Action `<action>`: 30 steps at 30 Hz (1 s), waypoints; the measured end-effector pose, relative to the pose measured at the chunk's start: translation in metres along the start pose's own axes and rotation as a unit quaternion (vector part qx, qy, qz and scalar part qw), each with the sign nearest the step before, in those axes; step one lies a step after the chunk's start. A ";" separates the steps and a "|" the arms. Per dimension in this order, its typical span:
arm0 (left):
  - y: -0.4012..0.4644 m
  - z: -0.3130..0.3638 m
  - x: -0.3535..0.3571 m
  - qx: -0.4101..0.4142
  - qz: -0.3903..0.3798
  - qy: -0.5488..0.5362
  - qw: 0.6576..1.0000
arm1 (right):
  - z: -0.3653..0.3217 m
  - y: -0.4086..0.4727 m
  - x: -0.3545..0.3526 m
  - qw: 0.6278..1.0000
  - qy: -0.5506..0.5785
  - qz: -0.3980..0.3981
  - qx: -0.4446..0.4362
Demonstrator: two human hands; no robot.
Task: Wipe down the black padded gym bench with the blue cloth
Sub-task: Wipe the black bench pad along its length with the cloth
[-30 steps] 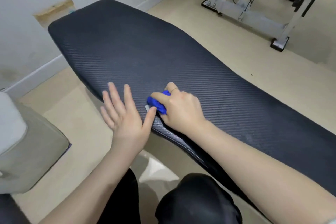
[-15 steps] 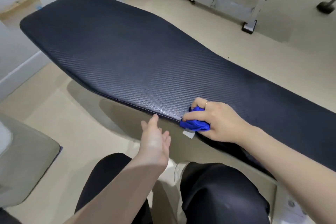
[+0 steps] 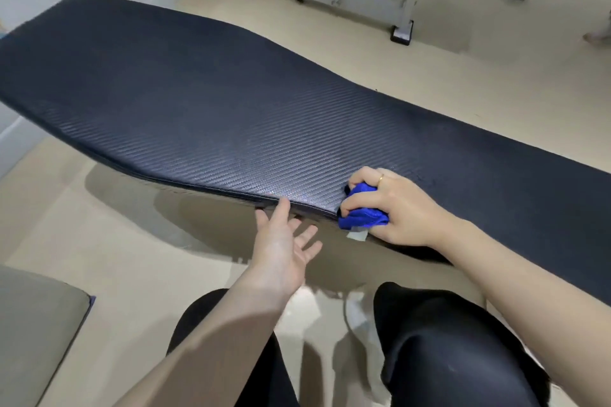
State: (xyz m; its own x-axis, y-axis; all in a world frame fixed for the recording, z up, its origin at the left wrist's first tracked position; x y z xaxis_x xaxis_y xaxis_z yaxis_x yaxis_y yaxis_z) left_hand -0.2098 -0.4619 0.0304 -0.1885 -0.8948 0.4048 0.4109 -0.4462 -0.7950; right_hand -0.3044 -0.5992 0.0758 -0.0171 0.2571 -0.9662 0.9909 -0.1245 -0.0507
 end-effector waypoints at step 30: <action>-0.016 -0.082 0.061 0.265 0.161 0.021 0.951 | 0.065 -0.014 -0.002 0.980 0.073 -0.027 -0.183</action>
State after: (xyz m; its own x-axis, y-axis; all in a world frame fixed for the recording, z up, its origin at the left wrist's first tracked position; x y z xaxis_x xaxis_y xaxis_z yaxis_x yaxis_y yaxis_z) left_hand -0.3013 -0.5106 0.0308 -0.0080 -0.9883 0.1525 0.8428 -0.0887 -0.5308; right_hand -0.3269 -0.6607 0.0619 -0.0781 0.3918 -0.9167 0.9709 0.2386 0.0193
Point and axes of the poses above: each hand's wrist, its own y-axis towards the middle knuckle, its own x-axis out of the palm, z = x × y, the point moved 3 cm from there along y, towards the middle knuckle, and after that the axes turned 4 degrees about -y, right-handed, at the moved point
